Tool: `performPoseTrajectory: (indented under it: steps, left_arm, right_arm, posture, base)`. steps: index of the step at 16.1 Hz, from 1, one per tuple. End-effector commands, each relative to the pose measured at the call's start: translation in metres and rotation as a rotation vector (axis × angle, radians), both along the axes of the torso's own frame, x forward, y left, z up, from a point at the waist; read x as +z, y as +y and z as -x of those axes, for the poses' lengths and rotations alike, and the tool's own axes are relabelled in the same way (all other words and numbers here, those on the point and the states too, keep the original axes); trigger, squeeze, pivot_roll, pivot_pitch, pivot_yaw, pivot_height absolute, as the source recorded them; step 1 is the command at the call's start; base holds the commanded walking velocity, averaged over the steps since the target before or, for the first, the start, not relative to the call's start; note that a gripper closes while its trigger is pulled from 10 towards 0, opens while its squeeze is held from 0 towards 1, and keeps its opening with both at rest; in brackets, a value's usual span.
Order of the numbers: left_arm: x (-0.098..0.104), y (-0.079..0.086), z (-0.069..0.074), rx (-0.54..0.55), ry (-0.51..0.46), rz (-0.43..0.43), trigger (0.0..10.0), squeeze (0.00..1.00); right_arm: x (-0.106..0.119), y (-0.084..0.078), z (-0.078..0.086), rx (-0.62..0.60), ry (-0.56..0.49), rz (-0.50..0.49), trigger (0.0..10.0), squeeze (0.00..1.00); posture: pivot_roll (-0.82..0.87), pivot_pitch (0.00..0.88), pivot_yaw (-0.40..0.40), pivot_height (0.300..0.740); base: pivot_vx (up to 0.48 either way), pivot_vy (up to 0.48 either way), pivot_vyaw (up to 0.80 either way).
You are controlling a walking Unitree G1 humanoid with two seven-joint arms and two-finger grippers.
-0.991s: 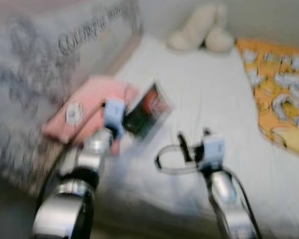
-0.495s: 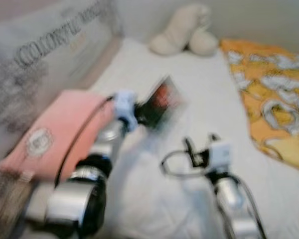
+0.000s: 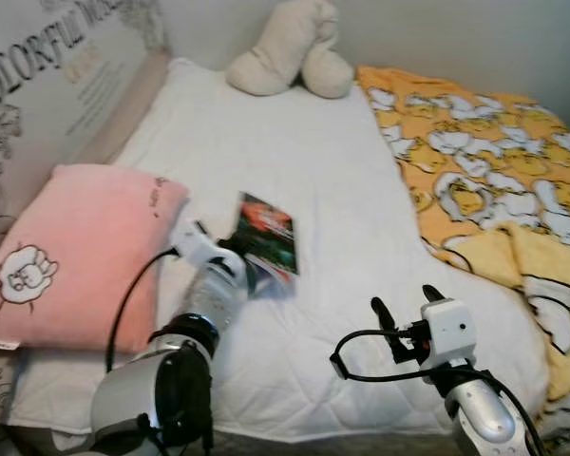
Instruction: Clean up the room
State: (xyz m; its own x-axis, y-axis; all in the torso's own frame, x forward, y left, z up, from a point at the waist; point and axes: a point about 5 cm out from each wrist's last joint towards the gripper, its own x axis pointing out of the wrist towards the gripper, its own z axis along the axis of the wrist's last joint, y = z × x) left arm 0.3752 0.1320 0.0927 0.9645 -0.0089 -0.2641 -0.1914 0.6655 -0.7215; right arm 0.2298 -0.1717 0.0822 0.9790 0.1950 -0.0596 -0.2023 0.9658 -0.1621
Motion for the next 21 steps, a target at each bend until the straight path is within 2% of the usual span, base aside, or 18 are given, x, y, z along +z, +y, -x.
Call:
performPoseTrajectory:
  steps: [1,3,5,6,7,8,9,11,12,13,14,16,18,21]
  left_arm:
    - [-0.004,0.006,0.002,0.045,0.019,0.01,10.0,0.0]
    - [0.007,0.019,-0.003,0.107,-0.021,0.045,10.0,0.0]
    - [0.026,0.021,-0.012,0.11,-0.1,0.054,10.0,0.0]
    - [0.042,0.016,-0.018,0.06,-0.185,-0.019,10.0,0.0]
    - [0.063,-0.006,-0.023,-0.078,-0.318,-0.149,10.0,0.0]
    - [0.079,-0.031,-0.023,-0.212,-0.436,-0.217,10.0,0.0]
    - [0.084,-0.042,-0.021,-0.267,-0.481,-0.24,10.0,0.0]
    - [0.041,-0.023,-0.014,-0.139,-0.235,-0.057,10.0,0.0]
    - [0.012,-0.01,-0.005,-0.059,-0.075,0.019,10.0,0.0]
    - [0.002,-0.006,0.0,-0.034,-0.022,0.045,10.0,0.0]
    - [-0.021,0.003,0.012,0.012,0.076,0.031,10.0,0.0]
    - [-0.037,0.011,0.024,0.021,0.115,-0.032,10.0,0.0]
    - [-0.036,0.026,0.024,0.065,0.107,-0.123,10.0,0.0]
    - [-0.017,0.044,0.015,0.058,0.038,-0.346,10.0,0.0]
  right_arm:
    - [0.004,-0.001,-0.001,0.003,0.001,-0.002,10.0,0.0]
    - [0.004,0.004,-0.002,0.038,0.012,-0.001,10.0,0.0]
    - [0.004,0.007,-0.004,0.054,0.016,0.005,10.0,0.0]
    - [0.004,0.006,-0.005,0.056,0.013,0.006,10.0,0.0]
    - [0.004,0.005,-0.005,0.048,0.012,0.006,10.0,0.0]
    - [0.004,0.004,-0.006,0.041,0.013,0.005,10.0,0.0]
    - [0.003,0.003,-0.006,0.04,0.016,0.005,10.0,0.0]
    - [-0.001,0.007,-0.005,0.05,0.027,0.003,10.0,0.0]
    - [-0.001,0.007,-0.005,0.053,0.029,0.007,10.0,0.0]
    - [-0.002,0.007,-0.005,0.054,0.029,0.009,10.0,0.0]
    - [-0.001,0.006,-0.006,0.05,0.029,0.012,10.0,0.0]
    - [-0.002,0.003,-0.006,0.045,0.032,0.015,10.0,0.0]
    - [-0.003,0.003,-0.006,0.049,0.037,0.019,10.0,0.0]
    - [-0.005,0.003,-0.004,0.053,0.042,0.025,10.0,0.0]
  posture:
    - [-0.07,0.088,-0.1,0.74]
    - [-0.05,0.085,-0.109,0.74]
    - [-0.04,0.08,-0.107,0.74]
    - [-0.04,0.078,-0.107,0.74]
    - [-0.03,0.077,-0.109,0.74]
    - [-0.03,0.079,-0.106,0.74]
    - [-0.02,0.077,-0.107,0.74]
    - [-0.01,0.07,-0.109,0.74]
    - [-0.02,0.068,-0.107,0.74]
    - [-0.02,0.067,-0.107,0.74]
    - [-0.02,0.066,-0.106,0.74]
    - [-0.01,0.067,-0.112,0.74]
    - [-0.01,0.066,-0.113,0.74]
    - [-0.01,0.064,-0.109,0.74]
  base:
    - [0.0,0.0,0.0]
    - [0.0,0.0,0.0]
    - [0.0,0.0,0.0]
    - [0.0,0.0,0.0]
    - [0.0,0.0,0.0]
    - [0.0,0.0,0.0]
    - [0.0,0.0,0.0]
    - [0.0,0.0,0.0]
    - [0.0,0.0,0.0]
    - [0.0,0.0,0.0]
    - [0.0,0.0,0.0]
    - [0.0,0.0,0.0]
    - [0.0,0.0,0.0]
    - [0.0,0.0,0.0]
